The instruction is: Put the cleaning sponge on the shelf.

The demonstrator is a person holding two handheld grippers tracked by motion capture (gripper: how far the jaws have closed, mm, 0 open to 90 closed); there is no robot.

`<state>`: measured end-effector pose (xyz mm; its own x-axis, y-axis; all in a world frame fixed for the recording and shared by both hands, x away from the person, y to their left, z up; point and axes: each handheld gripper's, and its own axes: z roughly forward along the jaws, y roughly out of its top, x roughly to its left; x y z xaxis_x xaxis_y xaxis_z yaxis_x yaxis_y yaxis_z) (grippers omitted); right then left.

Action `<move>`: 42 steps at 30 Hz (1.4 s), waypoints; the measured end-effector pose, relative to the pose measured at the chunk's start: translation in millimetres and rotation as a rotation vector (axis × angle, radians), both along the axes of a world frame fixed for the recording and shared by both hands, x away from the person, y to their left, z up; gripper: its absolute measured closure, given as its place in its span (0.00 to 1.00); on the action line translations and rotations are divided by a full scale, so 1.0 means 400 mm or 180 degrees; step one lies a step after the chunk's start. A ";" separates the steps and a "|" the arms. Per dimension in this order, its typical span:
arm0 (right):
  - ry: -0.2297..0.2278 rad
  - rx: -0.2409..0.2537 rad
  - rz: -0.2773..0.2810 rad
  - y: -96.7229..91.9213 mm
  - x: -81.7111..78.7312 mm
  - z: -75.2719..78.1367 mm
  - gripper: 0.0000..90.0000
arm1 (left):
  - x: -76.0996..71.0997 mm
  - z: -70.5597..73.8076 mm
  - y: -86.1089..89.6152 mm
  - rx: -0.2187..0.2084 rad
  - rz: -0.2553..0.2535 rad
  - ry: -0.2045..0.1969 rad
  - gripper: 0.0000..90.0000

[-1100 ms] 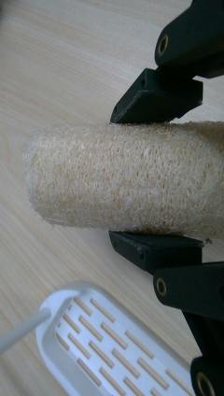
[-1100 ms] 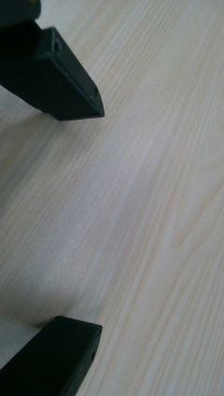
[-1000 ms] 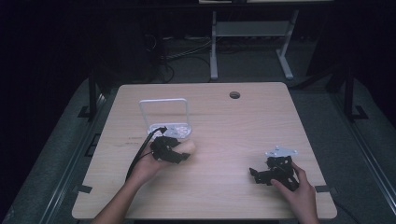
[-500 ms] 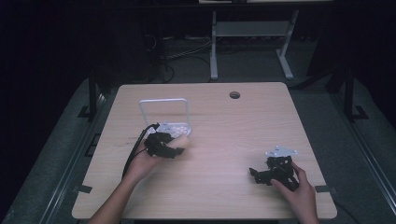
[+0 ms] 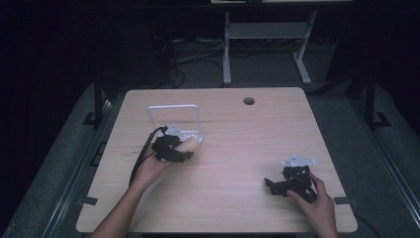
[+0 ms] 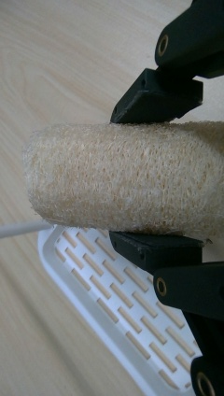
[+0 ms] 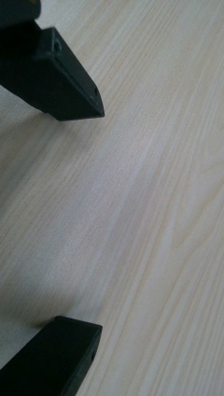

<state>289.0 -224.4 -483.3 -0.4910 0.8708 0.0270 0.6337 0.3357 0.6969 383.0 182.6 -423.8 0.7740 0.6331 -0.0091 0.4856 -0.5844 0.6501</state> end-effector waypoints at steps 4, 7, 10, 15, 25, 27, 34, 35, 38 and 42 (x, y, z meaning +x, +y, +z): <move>0.0002 0.0001 -0.0001 0.000 0.000 0.000 0.00 | 0.016 0.007 0.003 0.0017 0.0042 0.0005 0.46; 0.0002 0.0001 -0.0001 0.000 0.000 0.000 0.00 | 0.027 0.007 0.004 0.0039 0.0052 -0.0001 0.46; 0.0001 0.0001 -0.0001 0.000 0.000 0.000 0.00 | 0.036 0.004 0.007 0.0043 0.0068 -0.0027 0.46; 0.0002 0.0002 -0.0001 0.000 0.000 0.000 0.00 | 0.057 0.000 0.004 0.0088 0.0120 0.0015 0.46; 0.0001 0.0002 0.0000 0.000 0.000 0.000 0.00 | 0.095 -0.016 0.001 0.0122 0.0248 0.0060 0.46; 0.0001 0.0002 0.0000 0.000 0.000 0.000 0.00 | 0.104 -0.022 0.000 0.0154 0.0274 0.0048 0.45; 0.0001 0.0002 0.0000 0.000 0.000 0.000 0.00 | 0.120 -0.036 -0.008 0.0226 0.0301 0.0055 0.45; 0.0001 0.0002 0.0000 0.000 0.000 0.000 0.00 | 0.122 -0.038 -0.009 0.0225 0.0315 0.0061 0.45; 0.0001 0.0002 0.0000 0.000 0.000 0.000 0.00 | 0.125 -0.044 -0.012 0.0260 0.0343 0.0061 0.45; 0.0001 0.0002 0.0000 0.000 0.000 0.000 0.00 | 0.129 -0.050 -0.012 0.0291 0.0346 0.0060 0.45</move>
<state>289.0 -224.3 -483.3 -0.4909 0.8708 0.0277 0.6340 0.3352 0.6969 434.7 177.9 -443.7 0.7011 0.7120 0.0387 0.5608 -0.5842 0.5867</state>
